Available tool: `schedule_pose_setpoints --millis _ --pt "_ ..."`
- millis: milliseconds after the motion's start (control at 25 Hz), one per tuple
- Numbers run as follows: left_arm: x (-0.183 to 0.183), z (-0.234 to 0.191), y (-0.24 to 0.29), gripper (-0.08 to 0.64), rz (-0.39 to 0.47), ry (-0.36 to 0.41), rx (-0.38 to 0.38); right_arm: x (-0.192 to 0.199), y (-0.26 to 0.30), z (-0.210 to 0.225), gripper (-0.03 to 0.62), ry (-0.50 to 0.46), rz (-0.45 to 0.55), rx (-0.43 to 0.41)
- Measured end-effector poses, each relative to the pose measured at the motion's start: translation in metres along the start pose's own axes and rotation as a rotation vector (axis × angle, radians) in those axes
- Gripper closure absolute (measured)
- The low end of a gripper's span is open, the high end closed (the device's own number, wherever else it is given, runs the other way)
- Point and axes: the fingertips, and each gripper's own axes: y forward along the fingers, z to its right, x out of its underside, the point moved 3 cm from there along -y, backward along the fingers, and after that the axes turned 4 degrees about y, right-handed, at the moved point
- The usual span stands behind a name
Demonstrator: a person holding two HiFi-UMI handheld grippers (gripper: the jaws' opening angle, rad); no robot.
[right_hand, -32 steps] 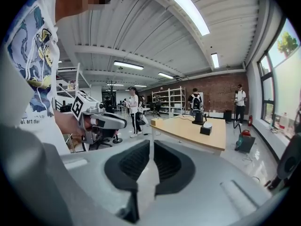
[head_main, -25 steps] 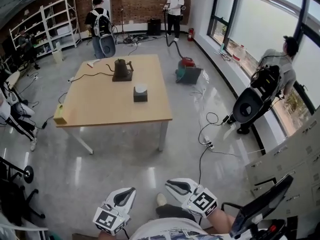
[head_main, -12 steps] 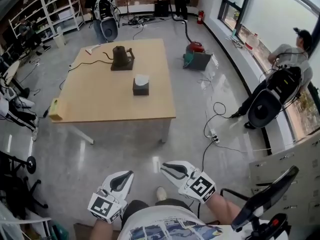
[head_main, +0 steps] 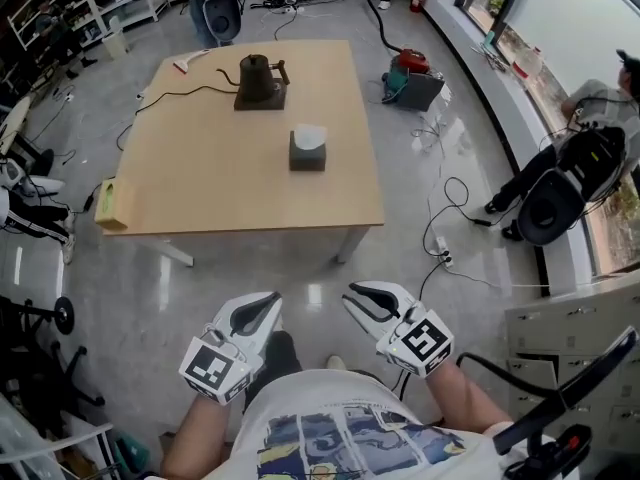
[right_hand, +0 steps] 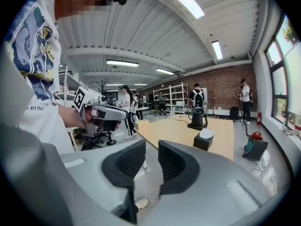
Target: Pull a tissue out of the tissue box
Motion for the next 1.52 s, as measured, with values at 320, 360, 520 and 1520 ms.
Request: schedule_pose_setpoints --millis 320,360,520,1520 --pt "-0.023 -0.103 0.035 0.557 0.001 0.058 0.157 -0.048 0.092 0.043 0.503 0.035 0.006 0.103" --pt "-0.023 -0.113 0.036 0.557 -0.008 0.060 0.172 -0.051 0.102 0.046 0.503 0.039 0.006 0.116" --pt "-0.018 -0.148 0.044 0.557 -0.013 0.038 0.205 -0.061 0.135 0.064 0.497 0.028 -0.006 0.143" --pt "-0.046 -0.225 0.215 0.532 -0.053 -0.060 0.004 -0.044 0.251 0.348 0.459 -0.058 -0.219 -0.044"
